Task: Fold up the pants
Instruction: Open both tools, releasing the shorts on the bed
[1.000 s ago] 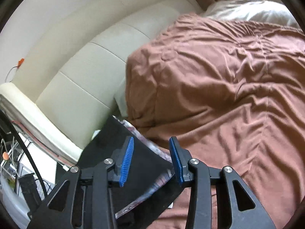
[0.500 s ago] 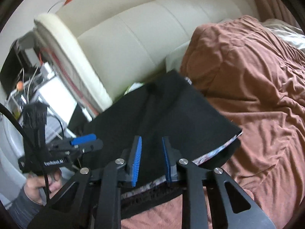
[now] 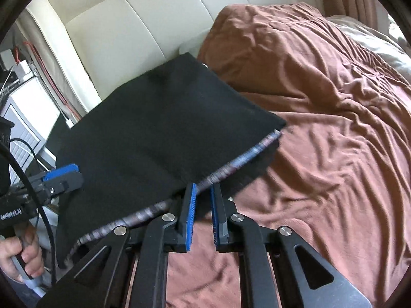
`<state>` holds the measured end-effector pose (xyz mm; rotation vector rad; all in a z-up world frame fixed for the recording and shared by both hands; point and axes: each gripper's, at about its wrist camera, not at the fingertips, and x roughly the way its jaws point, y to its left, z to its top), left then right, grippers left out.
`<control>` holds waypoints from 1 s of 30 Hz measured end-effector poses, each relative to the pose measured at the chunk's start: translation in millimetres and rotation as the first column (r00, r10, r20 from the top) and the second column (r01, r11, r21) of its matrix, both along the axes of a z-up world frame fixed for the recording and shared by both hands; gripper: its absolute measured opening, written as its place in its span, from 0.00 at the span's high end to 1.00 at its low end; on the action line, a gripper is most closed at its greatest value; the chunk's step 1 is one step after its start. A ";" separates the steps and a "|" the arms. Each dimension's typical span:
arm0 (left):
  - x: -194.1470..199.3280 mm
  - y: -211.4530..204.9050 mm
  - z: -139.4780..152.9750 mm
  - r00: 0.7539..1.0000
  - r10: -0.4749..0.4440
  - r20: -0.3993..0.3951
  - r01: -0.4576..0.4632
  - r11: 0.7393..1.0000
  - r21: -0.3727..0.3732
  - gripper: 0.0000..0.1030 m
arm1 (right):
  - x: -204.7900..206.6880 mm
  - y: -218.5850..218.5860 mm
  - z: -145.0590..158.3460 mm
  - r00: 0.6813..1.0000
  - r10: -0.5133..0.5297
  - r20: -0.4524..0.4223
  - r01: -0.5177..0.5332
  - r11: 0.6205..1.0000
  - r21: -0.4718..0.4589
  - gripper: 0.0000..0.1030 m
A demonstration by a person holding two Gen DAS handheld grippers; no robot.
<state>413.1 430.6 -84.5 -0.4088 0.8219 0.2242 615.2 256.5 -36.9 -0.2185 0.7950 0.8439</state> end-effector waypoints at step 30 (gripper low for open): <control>-43.7 -81.8 38.6 1.000 0.005 -0.030 0.000 0.986 0.165 0.15 | -124.3 -159.8 90.7 0.975 -0.065 0.211 0.061 0.998 0.024 0.28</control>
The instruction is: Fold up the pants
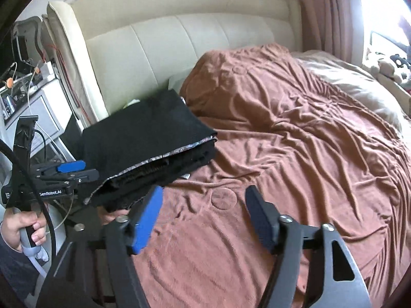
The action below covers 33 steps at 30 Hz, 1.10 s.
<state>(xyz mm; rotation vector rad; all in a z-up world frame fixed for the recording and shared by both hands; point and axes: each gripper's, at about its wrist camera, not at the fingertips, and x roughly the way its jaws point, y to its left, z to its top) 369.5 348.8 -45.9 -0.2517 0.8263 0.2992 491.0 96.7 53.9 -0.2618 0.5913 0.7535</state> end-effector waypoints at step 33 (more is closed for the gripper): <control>-151.9 -134.5 113.2 0.978 -0.067 0.197 0.042 0.991 0.129 0.00 | -201.2 -160.4 67.1 0.982 -0.118 0.145 0.104 0.989 0.103 0.00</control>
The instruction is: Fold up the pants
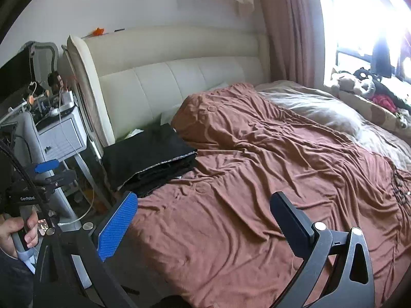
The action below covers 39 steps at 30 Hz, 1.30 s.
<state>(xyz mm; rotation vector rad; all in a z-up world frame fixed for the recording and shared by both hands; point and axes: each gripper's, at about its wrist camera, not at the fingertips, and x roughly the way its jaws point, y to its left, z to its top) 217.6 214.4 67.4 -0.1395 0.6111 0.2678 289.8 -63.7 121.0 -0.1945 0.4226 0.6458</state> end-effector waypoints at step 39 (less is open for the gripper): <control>-162.6 -119.8 -6.4 0.977 -0.147 0.156 0.154 0.988 -0.031 0.00 | -221.4 -136.2 -26.8 0.971 -0.229 0.071 0.221 0.970 0.097 0.00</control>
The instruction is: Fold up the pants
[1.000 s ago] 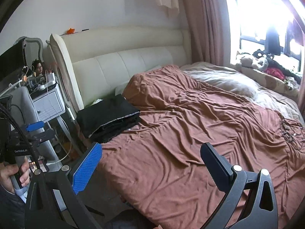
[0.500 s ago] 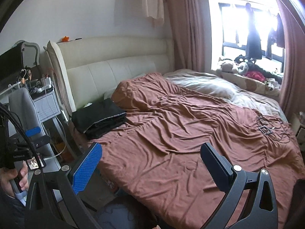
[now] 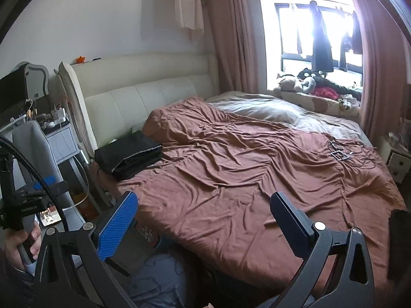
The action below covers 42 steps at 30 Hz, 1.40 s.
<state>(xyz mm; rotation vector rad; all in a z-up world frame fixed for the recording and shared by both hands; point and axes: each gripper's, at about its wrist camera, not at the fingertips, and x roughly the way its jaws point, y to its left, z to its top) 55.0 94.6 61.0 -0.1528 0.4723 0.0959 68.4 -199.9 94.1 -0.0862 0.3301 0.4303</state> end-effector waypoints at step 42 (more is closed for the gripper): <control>-28.2 -32.8 -52.8 0.995 -0.079 0.056 0.078 0.997 0.010 0.00 | -45.5 0.7 -71.8 0.982 -0.189 -0.007 0.189 0.982 0.008 0.00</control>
